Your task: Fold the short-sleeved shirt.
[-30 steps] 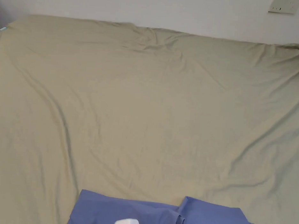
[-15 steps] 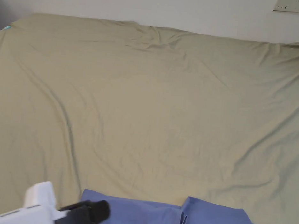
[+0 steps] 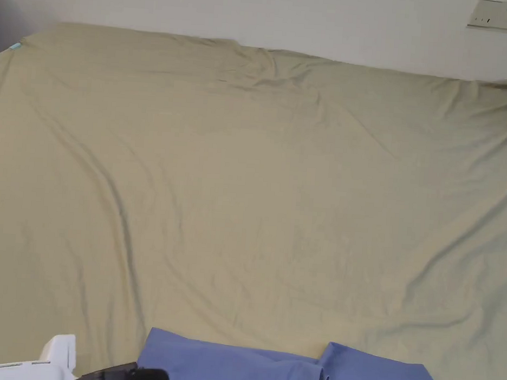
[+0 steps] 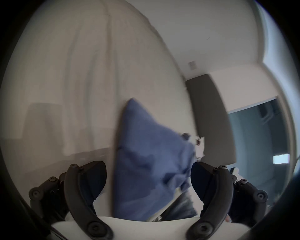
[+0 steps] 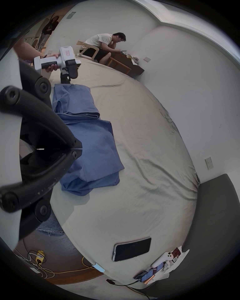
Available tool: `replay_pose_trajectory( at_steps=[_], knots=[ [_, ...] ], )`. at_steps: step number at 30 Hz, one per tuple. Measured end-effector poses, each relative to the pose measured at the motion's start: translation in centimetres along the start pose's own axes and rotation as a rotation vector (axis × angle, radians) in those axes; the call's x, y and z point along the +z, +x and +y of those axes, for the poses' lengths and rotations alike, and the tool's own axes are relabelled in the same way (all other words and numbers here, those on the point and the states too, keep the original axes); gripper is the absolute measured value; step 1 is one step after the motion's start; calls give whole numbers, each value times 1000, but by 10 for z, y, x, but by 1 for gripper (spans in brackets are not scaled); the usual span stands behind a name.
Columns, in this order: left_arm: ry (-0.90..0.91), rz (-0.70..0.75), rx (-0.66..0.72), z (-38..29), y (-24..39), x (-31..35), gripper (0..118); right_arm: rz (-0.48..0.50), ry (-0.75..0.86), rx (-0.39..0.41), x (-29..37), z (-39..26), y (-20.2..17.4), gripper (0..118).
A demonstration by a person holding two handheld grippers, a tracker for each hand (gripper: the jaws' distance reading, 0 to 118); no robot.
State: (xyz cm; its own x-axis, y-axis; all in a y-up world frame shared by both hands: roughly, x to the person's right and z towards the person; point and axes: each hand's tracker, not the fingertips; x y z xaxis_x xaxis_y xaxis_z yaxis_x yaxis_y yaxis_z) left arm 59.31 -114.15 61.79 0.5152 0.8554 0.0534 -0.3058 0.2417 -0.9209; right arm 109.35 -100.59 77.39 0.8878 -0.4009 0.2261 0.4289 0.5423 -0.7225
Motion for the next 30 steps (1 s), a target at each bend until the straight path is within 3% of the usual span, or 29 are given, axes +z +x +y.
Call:
replay_pose_trajectory(
  at_steps=[3, 4, 5, 6, 7, 8, 9, 11, 16, 19, 23, 25, 27, 30],
  knots=[
    [-7, -67, 142, 8, -4, -30, 104, 4, 4, 7, 0, 1, -4, 1],
    [1, -126, 181, 9, 0, -34, 95, 7, 3, 9, 0, 1, -5, 1],
    [-9, -123, 230, 10, 1, -41, 75, 12, 3, 12, 1, 1, -5, 1],
    [-27, -41, 267, 9, 1, -50, 35, 12, 2, 14, 1, 1, -6, 1],
    [-49, 80, 249, 8, 2, -58, 13, 10, 2, 17, 1, 1, -6, 1],
    [-37, 117, 201, 4, 4, -60, 13, 7, 2, 19, 1, 1, -6, 1],
    [5, -27, 182, 2, 6, -49, 13, 4, 2, 18, 2, 1, -6, 1],
    [6, 9, 215, 1, 13, -36, 13, -5, 5, 12, 4, 0, -4, 1],
    [156, -106, 305, 1, 20, 29, 11, -21, 11, 3, 6, 2, 0, 1],
    [228, 50, 178, 7, 33, 77, 11, -13, 11, 1, 3, 3, 2, 1],
    [254, 299, 122, 3, 65, 119, 11, 10, 3, 6, -5, 3, -3, 1],
    [249, 404, 109, 12, 52, 131, 11, 31, -5, 5, -9, 1, -4, 1],
    [236, 443, 106, 12, 68, 125, 11, 46, -16, 5, -14, -1, -6, 1],
    [227, 370, 80, 7, 105, 93, 11, 59, -31, 10, -16, -2, -9, 1]
  ],
)
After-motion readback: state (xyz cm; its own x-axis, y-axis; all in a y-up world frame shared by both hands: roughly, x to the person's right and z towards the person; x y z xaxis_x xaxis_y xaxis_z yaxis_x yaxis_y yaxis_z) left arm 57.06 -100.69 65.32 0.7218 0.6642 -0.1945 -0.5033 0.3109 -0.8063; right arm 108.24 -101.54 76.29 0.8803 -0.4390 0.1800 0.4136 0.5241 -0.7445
